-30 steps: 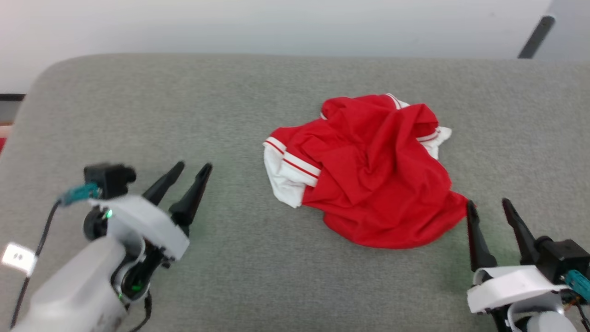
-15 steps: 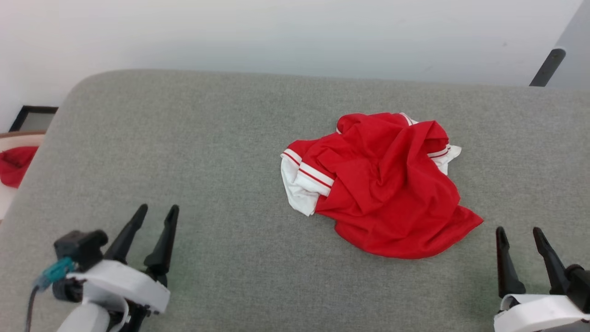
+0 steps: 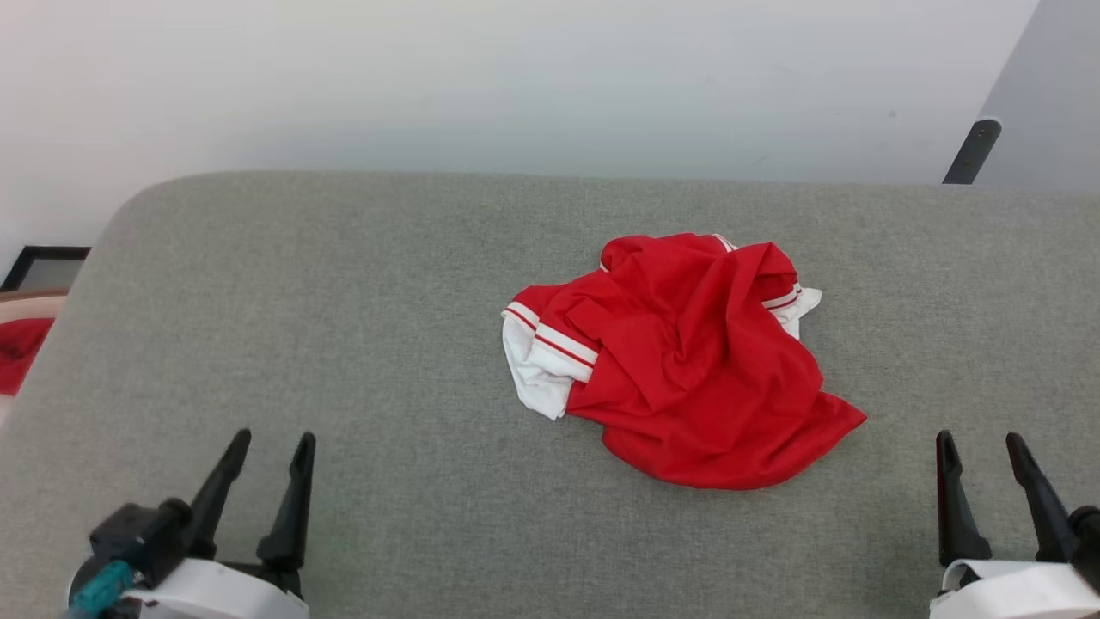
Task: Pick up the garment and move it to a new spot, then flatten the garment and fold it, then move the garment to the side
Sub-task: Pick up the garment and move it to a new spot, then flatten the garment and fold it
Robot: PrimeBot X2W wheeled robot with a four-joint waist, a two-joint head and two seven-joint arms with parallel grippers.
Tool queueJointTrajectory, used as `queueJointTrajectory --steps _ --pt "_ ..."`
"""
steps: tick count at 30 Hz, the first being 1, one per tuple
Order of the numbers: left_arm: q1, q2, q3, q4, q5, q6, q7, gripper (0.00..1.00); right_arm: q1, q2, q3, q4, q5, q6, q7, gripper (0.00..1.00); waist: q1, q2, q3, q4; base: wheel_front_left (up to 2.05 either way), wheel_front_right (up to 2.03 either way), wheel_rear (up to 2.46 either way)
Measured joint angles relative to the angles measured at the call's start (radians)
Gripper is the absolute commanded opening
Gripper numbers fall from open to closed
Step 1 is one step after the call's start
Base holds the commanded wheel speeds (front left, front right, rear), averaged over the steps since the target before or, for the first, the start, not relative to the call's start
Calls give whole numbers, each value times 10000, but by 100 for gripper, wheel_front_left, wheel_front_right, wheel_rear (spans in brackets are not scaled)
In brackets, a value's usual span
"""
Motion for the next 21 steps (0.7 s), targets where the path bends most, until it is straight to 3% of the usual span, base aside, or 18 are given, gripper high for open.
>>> queueJointTrajectory --steps 21 --pt "321 -186 -29 -94 178 0 0 100 138 125 65 15 13 0 96 100 0 1 -115 36 0 0 0"
